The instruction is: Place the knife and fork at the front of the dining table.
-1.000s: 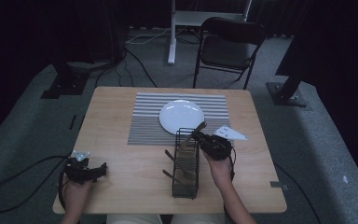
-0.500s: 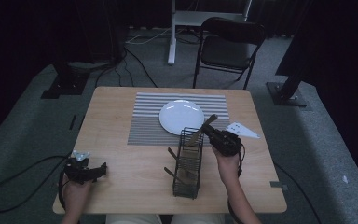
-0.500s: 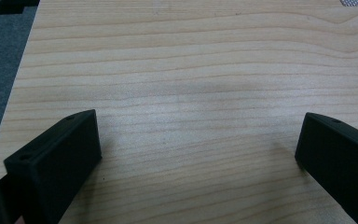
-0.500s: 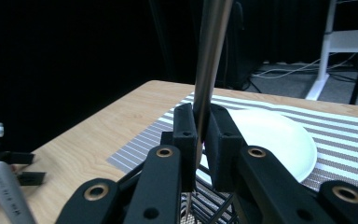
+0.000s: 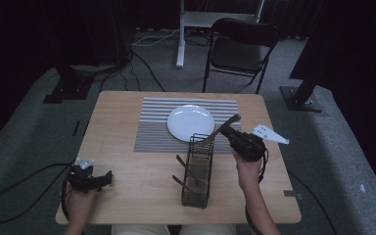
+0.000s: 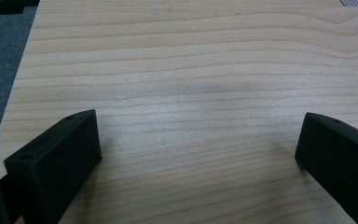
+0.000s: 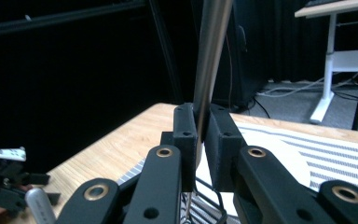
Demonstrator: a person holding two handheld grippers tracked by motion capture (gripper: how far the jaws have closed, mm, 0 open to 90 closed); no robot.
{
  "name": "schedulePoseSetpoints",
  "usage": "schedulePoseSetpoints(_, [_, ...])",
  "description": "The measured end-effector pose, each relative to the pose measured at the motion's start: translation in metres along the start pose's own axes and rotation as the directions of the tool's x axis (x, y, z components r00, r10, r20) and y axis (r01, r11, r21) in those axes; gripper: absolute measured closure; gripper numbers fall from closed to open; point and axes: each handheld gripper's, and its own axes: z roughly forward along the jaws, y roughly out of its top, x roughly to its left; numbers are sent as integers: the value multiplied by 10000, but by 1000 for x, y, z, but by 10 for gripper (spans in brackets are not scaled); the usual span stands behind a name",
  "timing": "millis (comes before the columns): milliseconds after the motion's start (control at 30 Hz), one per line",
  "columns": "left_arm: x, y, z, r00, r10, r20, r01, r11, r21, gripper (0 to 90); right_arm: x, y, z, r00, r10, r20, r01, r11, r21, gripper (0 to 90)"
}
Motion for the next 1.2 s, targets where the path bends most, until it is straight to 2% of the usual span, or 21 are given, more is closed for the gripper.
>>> schedulePoseSetpoints(200, [0, 0, 0, 10000, -4, -3, 4, 10000, -22, 0, -4, 19, -16, 10000, 77, -36, -79, 9978, -658, 834])
schedulePoseSetpoints(367, [0, 0, 0, 10000, -4, -4, 4, 10000, -21, 0, -8, 42, -28, 9999, -73, 106, 85, 9930, -1179, 834])
schedulePoseSetpoints(433, [0, 0, 0, 10000, -4, -4, 4, 10000, -21, 0, -8, 43, -28, 9999, -84, 104, 96, 9927, -1205, 834])
schedulePoseSetpoints(500, [0, 0, 0, 10000, -2, -5, 2, 10000, -21, 0, -11, 55, -35, 9993, -239, 283, 276, 9898, -1396, 834])
schedulePoseSetpoints(533, [0, 0, 0, 10000, -2, -5, 2, 10000, -21, 0, -11, 55, -35, 9993, -239, 283, 276, 9898, -1396, 834])
schedulePoseSetpoints(567, [0, 0, 0, 10000, -3, -5, 3, 10000, -22, 0, -13, 60, -37, 9972, -453, 602, 531, 9892, -1369, 834])
schedulePoseSetpoints(633, [0, 0, 0, 10000, -3, -4, 3, 10000, -21, 0, -16, 61, -38, 9944, -549, 901, 658, 9903, -1228, 834])
schedulePoseSetpoints(667, [0, 0, 0, 10000, -3, -4, 3, 10000, -21, 0, -16, 61, -38, 9944, -549, 901, 658, 9903, -1228, 834])
schedulePoseSetpoints(700, [0, 0, 0, 10000, -3, -6, 3, 10000, -22, 0, -21, 59, -38, 9915, -586, 1165, 707, 9922, -1025, 834])
schedulePoseSetpoints(733, [0, 0, 0, 10000, -3, -6, 3, 10000, -22, 0, -21, 59, -38, 9915, -586, 1165, 707, 9922, -1025, 834])
schedulePoseSetpoints(767, [0, 0, 0, 10000, -6, -5, 6, 10000, -23, 0, -26, 52, -37, 9870, -599, 1494, 716, 9947, -745, 834])
schedulePoseSetpoints(933, [0, 0, 0, 10000, 12, -9, -12, 10000, -25, 0, -45, 28, -30, 9818, -348, 1868, 360, 9993, -30, 834])
schedulePoseSetpoints(1100, [0, 0, 0, 10000, -9, -4, 9, 10000, -30, 0, -59, 3, -22, 9745, -173, 2236, 37, 9981, 612, 834])
schedulePoseSetpoints(1133, [0, 0, 0, 10000, -9, -4, 9, 10000, -30, 0, -59, 3, -22, 9745, -173, 2236, 37, 9981, 612, 834])
schedulePoseSetpoints(1200, [0, 0, 0, 10000, -11, -5, 11, 10000, -28, 0, -65, -9, -17, 9663, -271, 2561, 14, 9950, 1002, 834])
